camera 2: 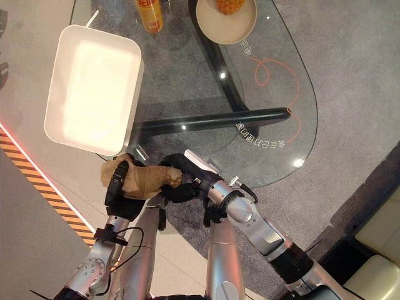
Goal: Wipe the table with a cloth and put it in the basket.
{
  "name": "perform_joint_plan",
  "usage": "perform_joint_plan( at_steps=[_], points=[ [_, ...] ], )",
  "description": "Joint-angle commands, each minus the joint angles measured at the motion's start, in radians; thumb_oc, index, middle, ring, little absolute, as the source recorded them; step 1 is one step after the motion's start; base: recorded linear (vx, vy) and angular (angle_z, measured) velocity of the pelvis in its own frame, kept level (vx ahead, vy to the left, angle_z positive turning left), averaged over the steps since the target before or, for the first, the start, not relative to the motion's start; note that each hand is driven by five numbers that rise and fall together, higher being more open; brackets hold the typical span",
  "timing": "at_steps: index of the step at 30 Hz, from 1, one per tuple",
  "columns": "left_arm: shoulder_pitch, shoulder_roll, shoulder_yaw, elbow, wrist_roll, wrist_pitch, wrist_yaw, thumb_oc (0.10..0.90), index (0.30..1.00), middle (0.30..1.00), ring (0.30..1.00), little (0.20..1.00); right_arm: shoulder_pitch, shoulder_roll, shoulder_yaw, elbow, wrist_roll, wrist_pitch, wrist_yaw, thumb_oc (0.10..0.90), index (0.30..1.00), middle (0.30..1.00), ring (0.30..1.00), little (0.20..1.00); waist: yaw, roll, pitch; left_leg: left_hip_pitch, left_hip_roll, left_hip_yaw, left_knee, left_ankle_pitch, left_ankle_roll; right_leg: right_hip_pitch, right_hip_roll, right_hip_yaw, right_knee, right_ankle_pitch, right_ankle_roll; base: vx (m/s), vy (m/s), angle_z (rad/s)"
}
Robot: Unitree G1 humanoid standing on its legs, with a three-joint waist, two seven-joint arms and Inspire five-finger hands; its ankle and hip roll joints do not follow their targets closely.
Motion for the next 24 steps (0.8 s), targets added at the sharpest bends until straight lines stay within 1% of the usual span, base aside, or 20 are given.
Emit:
perform_joint_plan(
  at_steps=[1,5,8,10,11,13,15,16,17,18,19,20,21,22,23,24],
  points=[
    [0.014,-0.023,0.038,-0.219,0.018,0.013,-0.185,0.1,0.3,0.3,0.3,0.2,0.046,-0.03,-0.093,-0.021,0.011,-0.027,-0.126,0.8,0.9,0.9,0.9,0.9,0.022,-0.013,-0.027,0.013,-0.039,0.128,0.064,-0.089,0.089,0.013,0.074,-0.042,-0.158,0.169,-0.029,0.0,0.0,0.0],
    [0.034,-0.03,0.048,-0.22,0.017,0.006,-0.19,0.1,0.3,0.3,0.3,0.2,0.083,-0.015,-0.157,-0.039,0.037,-0.078,-0.183,0.8,0.9,0.9,0.9,0.9,0.015,-0.013,-0.027,0.016,-0.036,0.131,0.065,-0.094,0.091,0.012,0.078,-0.035,-0.154,0.169,-0.028,0.0,0.0,0.0],
    [0.05,-0.032,0.064,-0.222,0.041,0.002,-0.178,0.1,0.3,0.3,0.3,0.2,0.11,-0.01,-0.19,-0.058,0.06,-0.1,-0.2,0.8,0.9,0.9,0.9,0.9,0.012,-0.015,-0.027,0.018,-0.033,0.134,0.062,-0.095,0.093,0.013,0.082,-0.031,-0.156,0.171,-0.027,0.0,0.0,0.0],
    [0.058,-0.027,0.073,-0.224,0.113,-0.028,-0.149,0.1,0.3,0.3,0.3,0.2,0.124,-0.016,-0.207,-0.068,0.078,-0.108,-0.211,0.8,0.9,0.9,0.9,0.9,0.009,-0.017,-0.027,0.019,-0.031,0.136,0.061,-0.097,0.093,0.011,0.085,-0.029,-0.154,0.169,-0.027,0.04,0.005,-0.06],
    [0.075,-0.022,0.073,-0.228,0.168,-0.055,-0.128,0.1,0.3,0.3,0.3,0.2,0.147,-0.017,-0.213,-0.072,0.084,-0.112,-0.213,0.8,0.9,0.9,0.9,0.9,0.011,-0.012,-0.027,0.043,-0.026,0.131,0.072,-0.132,0.089,0.033,0.09,-0.026,-0.139,0.137,-0.02,0.07,0.014,-0.09],
    [0.078,-0.014,0.083,-0.232,0.24,-0.113,-0.086,0.1,0.3,0.3,0.3,0.2,0.17,-0.018,-0.234,-0.07,0.088,-0.116,-0.208,0.8,0.9,0.9,0.9,0.9,0.011,-0.011,-0.027,0.043,-0.025,0.131,0.072,-0.13,0.089,0.031,0.09,-0.027,-0.132,0.135,-0.021,0.05,0.003,-0.06],
    [0.074,-0.008,0.106,-0.24,0.299,-0.154,-0.058,0.1,0.3,0.3,0.3,0.2,0.181,-0.02,-0.246,-0.068,0.103,-0.111,-0.198,0.8,0.9,0.9,0.9,0.9,0.012,-0.011,-0.027,0.045,-0.026,0.13,0.07,-0.13,0.09,0.035,0.092,-0.026,-0.134,0.133,-0.021,0.0,0.0,0.0],
    [0.068,0.004,0.131,-0.252,0.386,-0.198,-0.023,0.1,0.3,0.3,0.3,0.2,0.194,-0.023,-0.253,-0.059,0.11,-0.113,-0.185,0.8,0.9,0.9,0.9,0.9,0.014,-0.011,-0.027,0.044,-0.027,0.127,0.075,-0.132,0.09,0.035,0.091,-0.026,-0.133,0.13,-0.022,0.0,0.0,0.0],
    [0.067,0.006,0.134,-0.254,0.405,-0.208,-0.012,0.1,0.3,0.3,0.3,0.2,0.196,-0.024,-0.254,-0.058,0.112,-0.111,-0.181,0.8,0.9,0.9,0.9,0.9,0.014,-0.011,-0.027,0.044,-0.027,0.127,0.075,-0.132,0.09,0.035,0.09,-0.026,-0.133,0.13,-0.022,0.0,0.0,0.0],
    [0.063,0.019,0.146,-0.263,0.47,-0.245,0.018,0.1,0.3,0.3,0.3,0.2,0.203,-0.025,-0.259,-0.057,0.114,-0.107,-0.169,0.8,0.9,0.9,0.9,0.9,0.014,-0.009,-0.027,0.043,-0.028,0.126,0.075,-0.131,0.09,0.034,0.091,-0.025,-0.133,0.129,-0.022,0.0,0.0,0.0],
    [0.053,0.041,0.166,-0.277,0.599,-0.311,0.119,0.1,0.3,0.3,0.3,0.2,0.21,-0.027,-0.259,-0.051,0.114,-0.09,-0.159,0.8,0.9,0.9,0.9,0.9,0.016,-0.004,-0.027,0.037,-0.03,0.124,0.083,-0.13,0.088,0.028,0.09,-0.025,-0.126,0.126,-0.024,0.03,0.031,0.0],
    [0.047,0.051,0.176,-0.281,0.654,-0.342,0.159,0.1,0.3,0.3,0.3,0.2,0.211,-0.028,-0.258,-0.047,0.112,-0.079,-0.154,0.8,0.9,0.9,0.9,0.9,0.017,-0.001,-0.027,0.036,-0.031,0.123,0.085,-0.13,0.088,0.026,0.09,-0.024,-0.122,0.123,-0.025,0.03,0.04,0.0],
    [0.041,0.06,0.183,-0.283,0.675,-0.357,0.184,0.1,0.3,0.3,0.3,0.2,0.21,-0.03,-0.257,-0.043,0.114,-0.071,-0.148,0.8,0.9,0.9,0.9,0.9,0.017,0.001,-0.027,0.035,-0.031,0.123,0.086,-0.129,0.088,0.025,0.09,-0.024,-0.12,0.122,-0.026,0.02,0.051,-0.01],
    [0.031,0.068,0.198,-0.292,0.732,-0.372,0.237,0.1,0.3,0.3,0.3,0.2,0.208,-0.031,-0.255,-0.04,0.118,-0.054,-0.141,0.8,0.9,0.9,0.9,0.9,0.018,0.005,-0.027,0.033,-0.032,0.122,0.088,-0.128,0.087,0.021,0.09,-0.022,-0.114,0.118,-0.028,0.03,0.093,-0.03],
    [0.011,0.09,0.228,-0.3,0.836,-0.397,0.355,0.1,0.3,0.3,0.3,0.2,0.211,-0.033,-0.25,-0.021,0.132,-0.038,-0.132,0.8,0.9,0.9,0.9,0.9,0.019,0.013,-0.027,0.03,-0.035,0.12,0.093,-0.128,0.084,0.015,0.088,-0.02,-0.104,0.108,-0.03,0.04,0.097,-0.06],
    [0.001,0.099,0.236,-0.301,0.858,-0.41,0.381,0.1,0.3,0.3,0.3,0.2,0.211,-0.031,-0.249,-0.014,0.136,-0.029,-0.128,0.8,0.9,0.9,0.9,0.9,0.019,0.015,-0.027,0.03,-0.036,0.12,0.093,-0.127,0.084,0.015,0.088,-0.019,-0.101,0.105,-0.03,0.04,0.098,-0.08]
  ],
)
